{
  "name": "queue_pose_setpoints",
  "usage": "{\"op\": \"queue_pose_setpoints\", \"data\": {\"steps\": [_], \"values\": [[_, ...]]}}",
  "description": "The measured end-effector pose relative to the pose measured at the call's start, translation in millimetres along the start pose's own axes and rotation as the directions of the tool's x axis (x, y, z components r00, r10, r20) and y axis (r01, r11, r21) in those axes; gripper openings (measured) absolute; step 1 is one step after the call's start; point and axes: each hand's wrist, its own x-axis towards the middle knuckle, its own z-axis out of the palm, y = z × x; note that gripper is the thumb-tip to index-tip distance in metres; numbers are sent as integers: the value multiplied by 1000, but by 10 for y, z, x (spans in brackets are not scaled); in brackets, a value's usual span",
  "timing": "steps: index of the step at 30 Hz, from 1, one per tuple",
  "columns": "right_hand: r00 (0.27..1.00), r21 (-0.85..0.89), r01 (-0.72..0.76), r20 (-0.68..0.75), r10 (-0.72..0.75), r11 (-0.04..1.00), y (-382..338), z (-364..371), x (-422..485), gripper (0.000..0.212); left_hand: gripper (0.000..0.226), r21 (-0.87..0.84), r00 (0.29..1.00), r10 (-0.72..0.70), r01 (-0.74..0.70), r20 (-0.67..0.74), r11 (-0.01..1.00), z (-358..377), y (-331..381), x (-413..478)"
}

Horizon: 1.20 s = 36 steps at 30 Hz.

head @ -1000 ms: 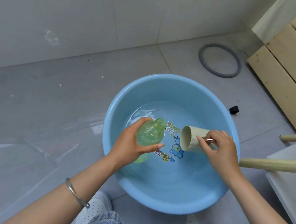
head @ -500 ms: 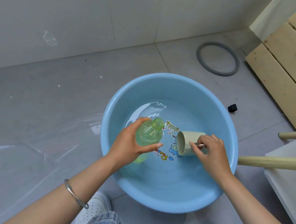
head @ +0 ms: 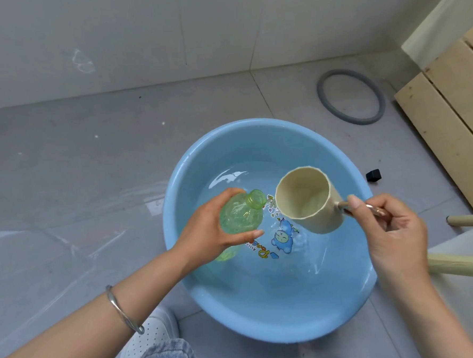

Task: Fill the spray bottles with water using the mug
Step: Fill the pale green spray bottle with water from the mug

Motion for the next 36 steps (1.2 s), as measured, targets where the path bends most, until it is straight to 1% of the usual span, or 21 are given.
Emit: {"op": "queue_pose_setpoints", "data": {"steps": [3,4,6,8,10,15,18,22,26,32,36], "values": [[997,0,75,32,-75,997,-299,-4,9,36,65,4,1000,3,-3,0,1000,4,14,1],[993,-12,105,46,-105,994,-373,0,13,35,65,1,1000,4,-4,1,1000,6,19,2],[979,-79,195,71,-190,978,-477,13,15,32,66,-2,1000,6,-6,3,1000,8,26,7],[951,-170,302,114,-286,938,-547,42,6,31,64,-2,1000,10,-10,1,1000,9,36,8],[924,-223,377,151,-350,899,-585,70,-13,29,61,0,1000,19,-19,2,1000,6,42,8],[873,-326,488,190,-449,810,-605,119,-60,29,68,14,1000,19,-20,11,1000,11,40,-5],[837,-369,547,219,-502,751,-635,117,-72,32,68,16,1000,17,-17,16,1000,4,61,-3],[757,-420,648,266,-596,635,-691,142,-87,32,68,16,1000,30,-30,6,999,4,60,-14],[696,-457,705,299,-652,543,-724,161,-80,30,68,20,1000,31,-31,5,999,9,55,-12],[639,-479,746,320,-700,462,-763,155,-86,29,70,21,1000,25,-25,2,999,9,52,-8],[617,-483,760,326,-716,434,-795,151,-89,28,70,29,1000,12,-12,2,1000,7,42,-16]]}}
